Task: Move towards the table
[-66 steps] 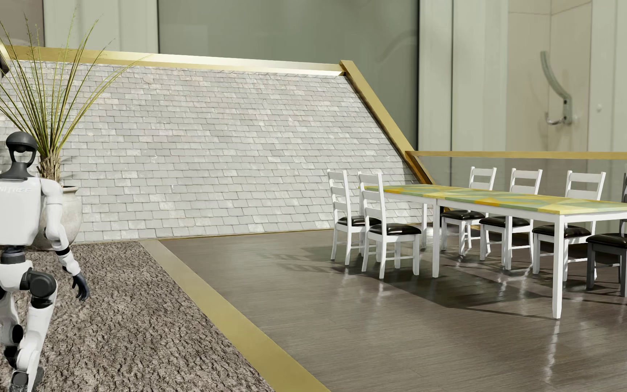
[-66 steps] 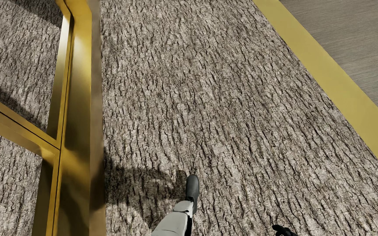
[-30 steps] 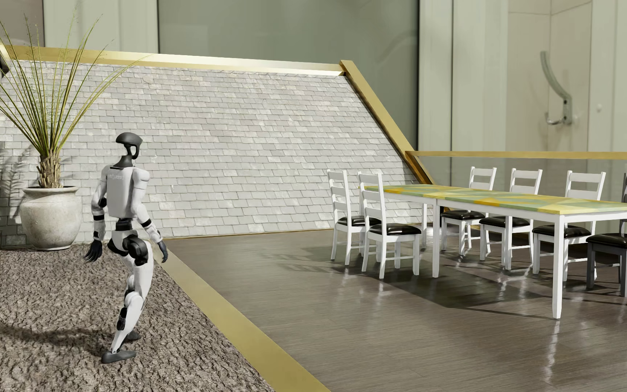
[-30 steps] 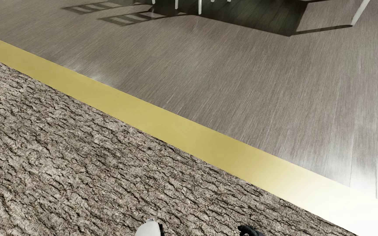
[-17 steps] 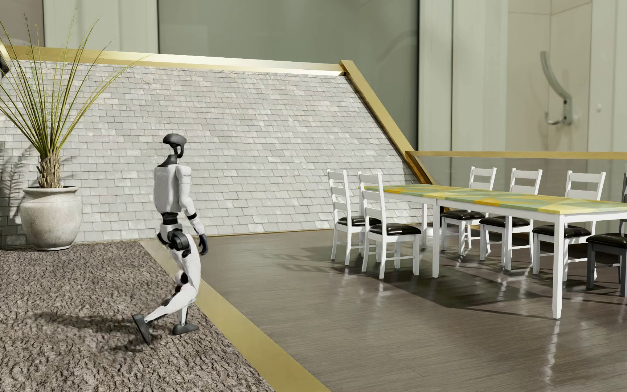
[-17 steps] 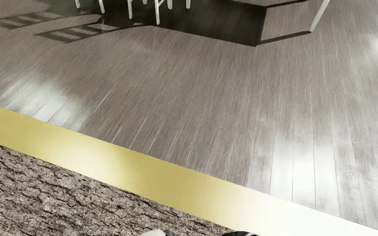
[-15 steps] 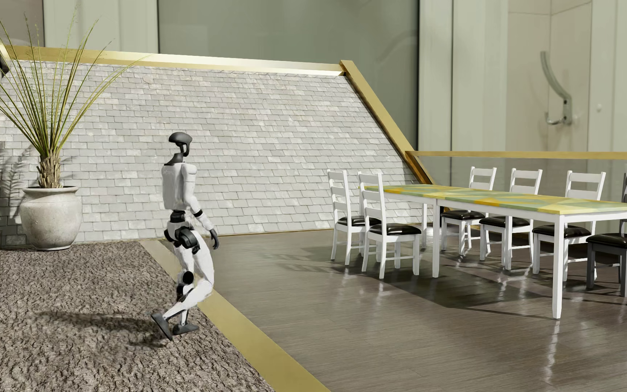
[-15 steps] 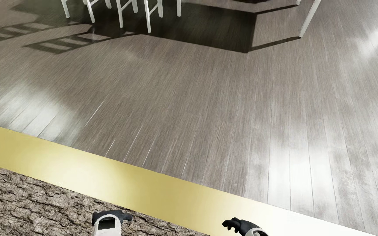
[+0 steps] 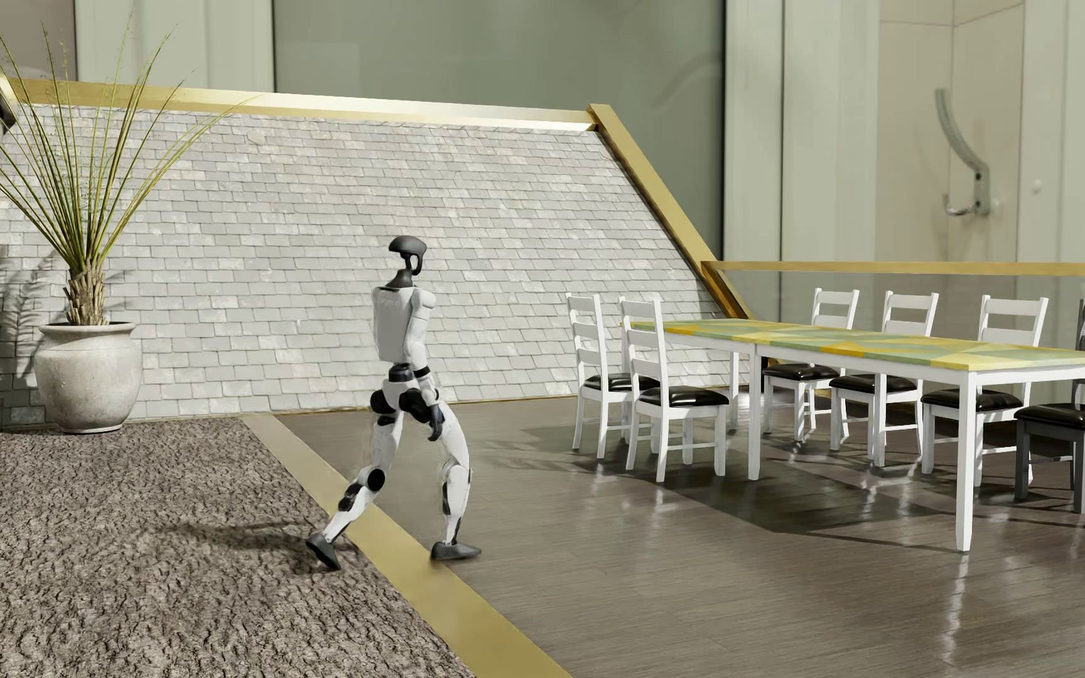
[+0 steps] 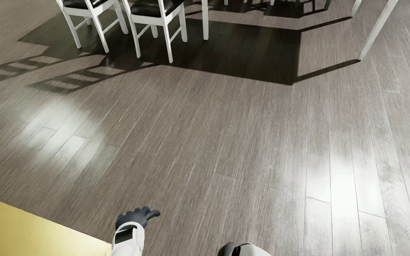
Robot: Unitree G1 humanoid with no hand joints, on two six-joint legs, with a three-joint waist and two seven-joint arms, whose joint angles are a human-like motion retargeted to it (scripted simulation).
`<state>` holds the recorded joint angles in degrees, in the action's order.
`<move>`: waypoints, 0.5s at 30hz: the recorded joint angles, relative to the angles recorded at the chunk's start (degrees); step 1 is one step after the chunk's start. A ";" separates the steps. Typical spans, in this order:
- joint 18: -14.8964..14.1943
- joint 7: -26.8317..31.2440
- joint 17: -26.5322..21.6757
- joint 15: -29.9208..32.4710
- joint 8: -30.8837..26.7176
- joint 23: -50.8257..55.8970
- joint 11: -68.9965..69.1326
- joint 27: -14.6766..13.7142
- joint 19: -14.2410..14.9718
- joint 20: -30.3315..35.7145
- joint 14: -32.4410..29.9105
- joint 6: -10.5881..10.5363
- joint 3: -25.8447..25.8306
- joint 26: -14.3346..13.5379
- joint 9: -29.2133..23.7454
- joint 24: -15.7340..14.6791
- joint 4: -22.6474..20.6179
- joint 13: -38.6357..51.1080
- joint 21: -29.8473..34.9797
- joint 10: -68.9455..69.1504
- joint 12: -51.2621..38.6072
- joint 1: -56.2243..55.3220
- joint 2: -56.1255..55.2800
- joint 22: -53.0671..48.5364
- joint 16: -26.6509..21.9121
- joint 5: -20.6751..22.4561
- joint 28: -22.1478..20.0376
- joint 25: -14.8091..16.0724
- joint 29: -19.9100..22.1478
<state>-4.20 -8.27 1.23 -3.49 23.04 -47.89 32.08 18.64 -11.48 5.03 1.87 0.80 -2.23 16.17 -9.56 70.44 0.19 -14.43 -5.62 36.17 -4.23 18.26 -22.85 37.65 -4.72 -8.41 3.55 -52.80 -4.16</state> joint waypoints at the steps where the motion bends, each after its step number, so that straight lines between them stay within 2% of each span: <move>1: -2.02 0.86 1.29 -3.13 1.11 0.07 1.44 -1.60 0.48 -1.23 -4.75 -1.07 -0.14 3.75 -0.03 0.42 3.02 -1.90 -0.87 11.56 2.31 -4.71 2.09 6.32 1.00 1.14 2.11 -0.14 0.91; 2: -2.02 2.34 2.50 -5.43 2.08 0.11 1.23 -2.46 0.99 -1.15 -8.99 -2.14 -0.11 7.47 -0.06 2.16 5.66 -3.09 -2.37 22.72 4.34 -10.65 4.71 13.04 1.67 2.71 6.02 0.59 1.30; 3: -0.69 4.30 3.23 -7.14 2.49 0.00 0.30 -2.66 1.47 2.02 -9.62 -3.11 0.10 8.36 -0.09 6.39 7.15 -3.24 -3.64 31.65 6.64 -16.93 7.42 18.61 1.42 4.52 12.12 1.28 1.02; 4: 0.29 5.96 3.13 -8.48 2.10 -0.39 -1.02 -2.72 1.97 7.44 -6.84 -3.87 0.47 4.25 -0.06 12.28 7.52 -2.30 -3.81 37.86 9.74 -22.96 10.09 21.27 0.35 6.37 17.29 0.94 0.45; 5: 0.98 7.06 2.25 -9.58 0.93 -1.15 -2.63 -3.30 2.46 10.95 -5.17 -4.40 1.05 -2.04 0.03 16.57 7.35 -0.73 -3.09 41.35 13.93 -28.47 12.73 20.58 -0.62 8.16 18.60 -0.59 0.00; 6: 1.23 7.73 1.30 -10.59 -0.80 -2.02 -4.28 -4.19 2.89 9.76 -4.96 -4.73 1.83 -6.30 0.16 17.07 7.28 1.22 -1.95 42.11 19.02 -33.39 15.31 18.08 -0.43 9.90 16.88 -2.63 -0.18; 7: 1.97 7.77 0.78 -11.65 -2.89 -2.40 -5.80 -4.71 3.33 4.17 -4.56 -4.92 2.79 -7.12 0.30 13.71 7.89 3.51 -0.36 40.22 24.18 -37.65 17.83 15.61 1.44 11.45 14.71 -4.37 -0.18; 9: 4.58 4.33 -0.28 -13.89 -7.46 -1.62 -8.49 -6.48 4.28 -9.08 -2.77 -5.19 4.92 -4.30 0.59 4.15 11.97 8.07 2.13 28.60 32.02 -43.55 22.70 12.00 7.00 13.82 13.17 -5.96 -0.04; 10: 6.16 0.54 -0.69 -14.96 -9.58 -0.67 -9.83 -7.35 4.70 -12.25 -2.64 -5.36 5.90 -2.98 0.74 2.26 14.31 10.24 2.84 18.65 33.79 -44.63 25.12 10.96 8.77 14.78 13.34 -5.72 0.35; 11: 6.68 -3.42 -1.00 -15.89 -11.38 0.61 -11.39 -8.28 5.06 -12.16 -3.63 -5.55 6.72 -2.67 0.90 3.77 15.16 12.19 3.31 6.03 34.27 -44.57 27.55 10.46 9.02 15.62 13.31 -4.90 0.98; 12: 5.27 -5.08 -1.30 -16.60 -12.83 2.14 -13.24 -9.26 5.37 -10.02 -5.60 -5.62 7.31 -3.37 1.07 7.74 13.44 13.77 3.64 -7.98 33.70 -44.05 29.99 10.43 8.10 16.23 13.47 -3.74 1.82; 13: 1.92 -2.61 -1.54 -17.12 -13.82 3.75 -15.02 -10.26 5.63 -7.53 -6.63 -5.48 7.68 -4.57 1.21 12.57 9.82 14.85 3.90 -20.19 32.34 -44.13 32.44 10.51 6.53 16.60 14.24 -2.32 2.85; 14: -2.43 2.46 -1.71 -17.73 -14.14 5.29 -16.02 -11.14 5.92 -6.16 -5.31 -5.19 7.77 -5.63 1.32 16.63 5.97 15.34 4.05 -27.49 30.59 -45.11 34.78 10.19 4.89 16.75 14.95 -0.73 3.96; 15: -5.13 4.92 -1.92 -18.43 -13.55 6.75 -16.10 -11.69 6.26 -6.36 -3.83 -4.91 7.49 -6.05 1.38 19.04 3.15 15.11 3.96 -29.24 28.49 -46.22 36.97 9.47 3.65 16.73 15.07 0.92 4.97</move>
<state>-9.32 -3.35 -0.70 -21.92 9.50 -41.14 15.98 6.95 -5.22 -1.33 -1.96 -4.11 5.26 10.12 -8.17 89.48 3.34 0.68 -1.66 6.93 24.27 -27.96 14.11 47.12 -1.07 8.32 18.63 -51.88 0.81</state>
